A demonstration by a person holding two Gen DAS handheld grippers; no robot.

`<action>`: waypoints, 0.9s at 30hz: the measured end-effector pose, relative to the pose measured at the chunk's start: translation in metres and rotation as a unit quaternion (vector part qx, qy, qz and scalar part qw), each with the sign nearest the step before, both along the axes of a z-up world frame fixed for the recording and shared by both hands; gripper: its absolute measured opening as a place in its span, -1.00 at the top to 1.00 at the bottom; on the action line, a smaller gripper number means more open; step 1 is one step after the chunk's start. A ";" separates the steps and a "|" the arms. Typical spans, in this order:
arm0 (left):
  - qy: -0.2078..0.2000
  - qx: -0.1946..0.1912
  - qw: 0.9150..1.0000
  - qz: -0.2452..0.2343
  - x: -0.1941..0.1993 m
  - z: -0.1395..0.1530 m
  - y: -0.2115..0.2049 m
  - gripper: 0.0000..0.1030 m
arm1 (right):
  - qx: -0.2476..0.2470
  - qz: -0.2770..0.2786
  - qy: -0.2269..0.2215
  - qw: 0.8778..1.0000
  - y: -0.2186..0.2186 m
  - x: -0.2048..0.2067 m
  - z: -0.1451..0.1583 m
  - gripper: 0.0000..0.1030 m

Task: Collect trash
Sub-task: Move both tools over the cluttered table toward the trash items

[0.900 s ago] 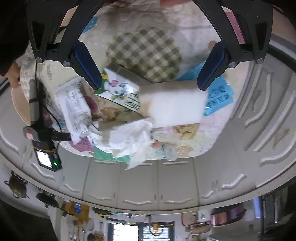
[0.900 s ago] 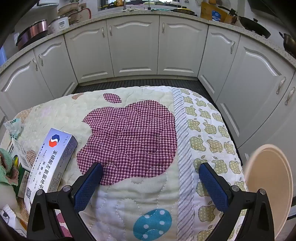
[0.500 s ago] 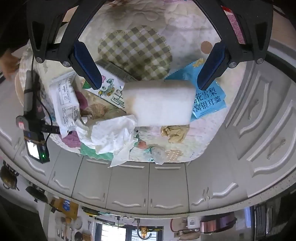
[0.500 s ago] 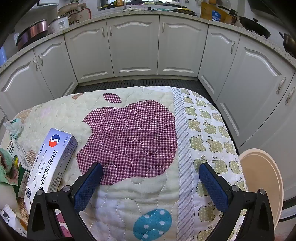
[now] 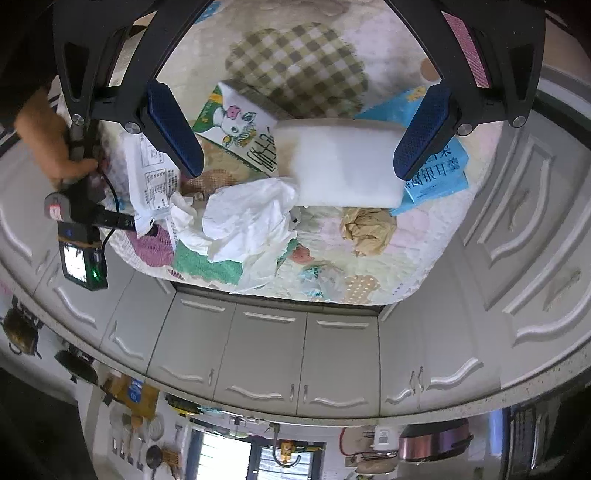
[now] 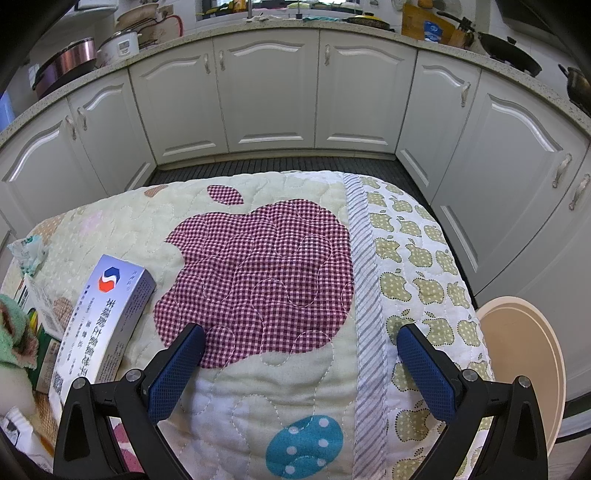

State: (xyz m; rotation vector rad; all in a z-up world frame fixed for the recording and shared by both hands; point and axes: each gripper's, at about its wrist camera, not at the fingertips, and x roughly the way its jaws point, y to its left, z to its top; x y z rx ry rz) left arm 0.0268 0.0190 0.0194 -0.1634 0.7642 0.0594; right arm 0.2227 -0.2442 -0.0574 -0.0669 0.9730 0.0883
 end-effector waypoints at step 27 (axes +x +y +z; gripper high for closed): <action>-0.097 0.021 0.995 0.001 -0.039 0.073 -0.034 -0.99 | 0.028 -0.017 -0.222 0.974 0.034 -0.218 0.178 -0.96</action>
